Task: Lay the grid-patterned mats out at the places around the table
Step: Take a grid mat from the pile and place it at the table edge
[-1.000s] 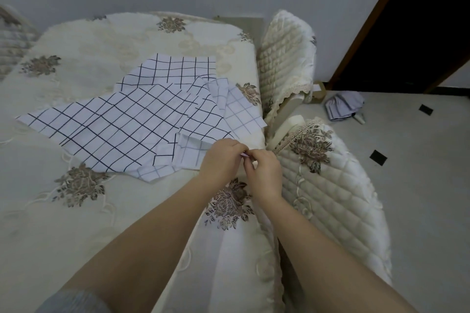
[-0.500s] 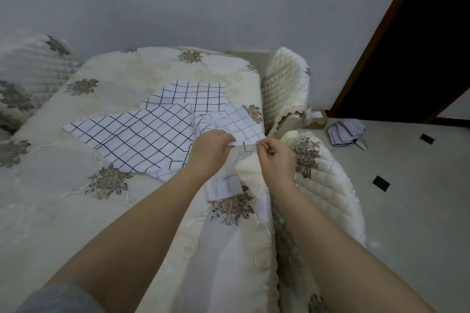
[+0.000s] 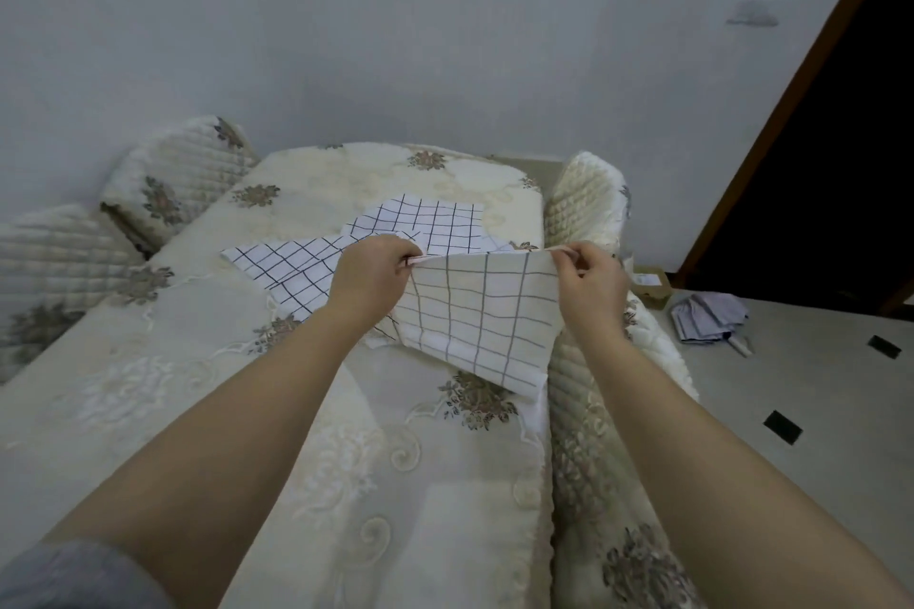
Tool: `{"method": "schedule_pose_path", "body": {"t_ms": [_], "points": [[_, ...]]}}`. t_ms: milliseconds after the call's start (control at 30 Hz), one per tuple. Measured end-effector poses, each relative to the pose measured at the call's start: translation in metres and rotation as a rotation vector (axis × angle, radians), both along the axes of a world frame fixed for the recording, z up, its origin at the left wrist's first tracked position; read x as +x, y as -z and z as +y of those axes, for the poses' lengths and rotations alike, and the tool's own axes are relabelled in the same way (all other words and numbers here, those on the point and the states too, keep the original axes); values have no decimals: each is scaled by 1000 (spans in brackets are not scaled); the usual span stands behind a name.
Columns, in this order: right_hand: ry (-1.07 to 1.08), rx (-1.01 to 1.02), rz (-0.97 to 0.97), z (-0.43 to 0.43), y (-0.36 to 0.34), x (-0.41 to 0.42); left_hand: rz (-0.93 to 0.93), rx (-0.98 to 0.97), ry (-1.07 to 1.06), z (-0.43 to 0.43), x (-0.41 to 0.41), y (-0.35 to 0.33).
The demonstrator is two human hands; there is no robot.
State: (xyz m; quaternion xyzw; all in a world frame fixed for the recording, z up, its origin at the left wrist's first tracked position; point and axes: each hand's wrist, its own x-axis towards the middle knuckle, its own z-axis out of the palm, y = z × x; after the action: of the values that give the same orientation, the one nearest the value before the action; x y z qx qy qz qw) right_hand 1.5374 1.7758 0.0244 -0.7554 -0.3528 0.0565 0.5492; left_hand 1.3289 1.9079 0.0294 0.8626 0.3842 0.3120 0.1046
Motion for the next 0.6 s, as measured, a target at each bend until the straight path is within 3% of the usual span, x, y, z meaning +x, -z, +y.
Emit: {"method": "schedule_pose_path", "body": {"t_ms": [600], "points": [[-170,74,47,9,-40,-35,-192,57,-328,-19,-153,-52]]}}
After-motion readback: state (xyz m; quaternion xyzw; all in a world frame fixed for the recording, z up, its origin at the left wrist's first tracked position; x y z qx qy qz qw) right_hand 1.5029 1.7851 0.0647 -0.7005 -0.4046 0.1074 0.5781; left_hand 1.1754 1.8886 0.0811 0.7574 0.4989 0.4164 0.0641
